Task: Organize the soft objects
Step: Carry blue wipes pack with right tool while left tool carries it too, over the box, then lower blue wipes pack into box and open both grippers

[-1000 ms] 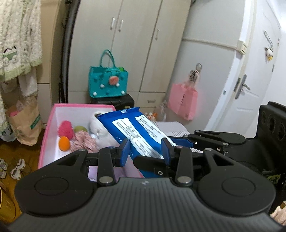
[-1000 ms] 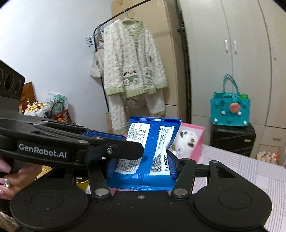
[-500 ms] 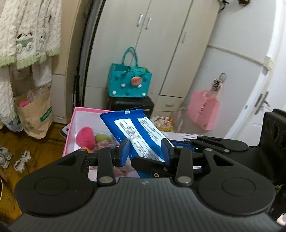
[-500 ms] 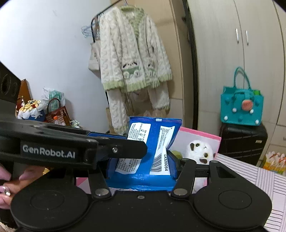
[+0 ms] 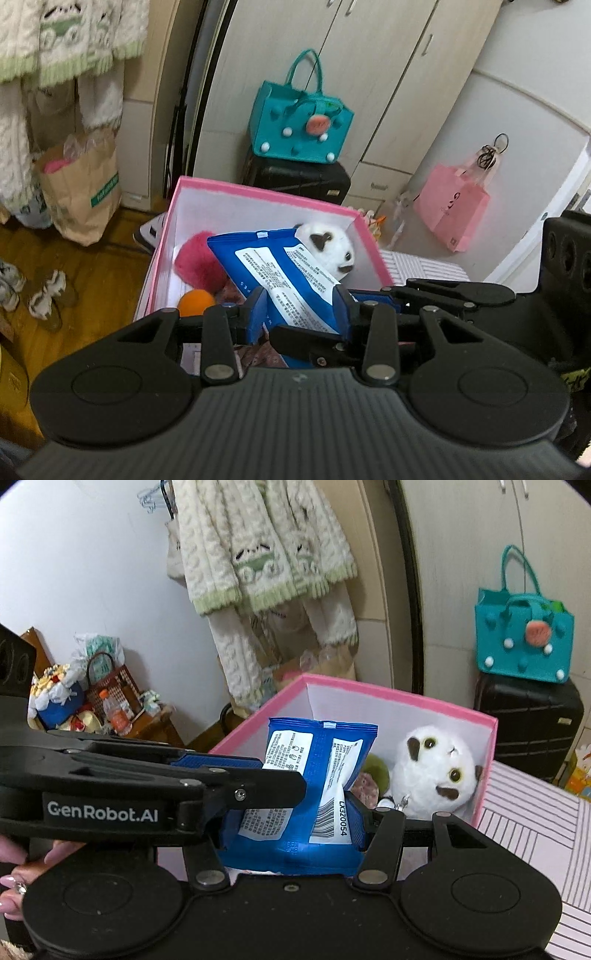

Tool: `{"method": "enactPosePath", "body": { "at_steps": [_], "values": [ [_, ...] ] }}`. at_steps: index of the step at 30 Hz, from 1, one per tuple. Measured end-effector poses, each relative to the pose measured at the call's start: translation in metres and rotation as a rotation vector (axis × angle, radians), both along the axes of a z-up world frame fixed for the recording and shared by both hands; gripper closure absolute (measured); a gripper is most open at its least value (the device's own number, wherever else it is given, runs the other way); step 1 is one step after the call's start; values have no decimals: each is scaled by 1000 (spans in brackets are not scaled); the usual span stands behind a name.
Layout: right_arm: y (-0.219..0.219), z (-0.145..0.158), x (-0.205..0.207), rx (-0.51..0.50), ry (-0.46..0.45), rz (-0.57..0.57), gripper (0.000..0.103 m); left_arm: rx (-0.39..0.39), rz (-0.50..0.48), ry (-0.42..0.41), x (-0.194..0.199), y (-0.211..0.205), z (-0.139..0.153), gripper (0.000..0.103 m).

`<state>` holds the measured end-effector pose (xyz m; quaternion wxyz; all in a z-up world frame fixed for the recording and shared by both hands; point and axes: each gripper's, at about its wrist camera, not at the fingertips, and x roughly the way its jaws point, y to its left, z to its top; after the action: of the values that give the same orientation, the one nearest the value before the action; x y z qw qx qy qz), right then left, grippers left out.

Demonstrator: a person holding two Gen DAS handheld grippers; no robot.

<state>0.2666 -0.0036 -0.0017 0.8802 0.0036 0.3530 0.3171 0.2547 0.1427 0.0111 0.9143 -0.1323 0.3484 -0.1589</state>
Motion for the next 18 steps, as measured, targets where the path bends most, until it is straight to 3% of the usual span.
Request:
{"method": "enactPosePath", "body": {
  "at_steps": [6,9,11,15,18],
  "values": [
    [4,-10,7,-38,24,18,40,-13,-4,44,10,3,-15,67],
    [5,-11,8,-78,-12,-1,40,-10,2,51,15,2,-18,66],
    [5,-11,7,-106,-37,-26,40,-4,13,44,15,-1,-19,62],
    [-1,-9,-2,-121,-63,-44,40,89,39,-11,6,-9,-17,62],
    [-16,-6,-16,-96,-90,-74,40,85,49,-18,-2,-6,-15,56]
  ]
}}
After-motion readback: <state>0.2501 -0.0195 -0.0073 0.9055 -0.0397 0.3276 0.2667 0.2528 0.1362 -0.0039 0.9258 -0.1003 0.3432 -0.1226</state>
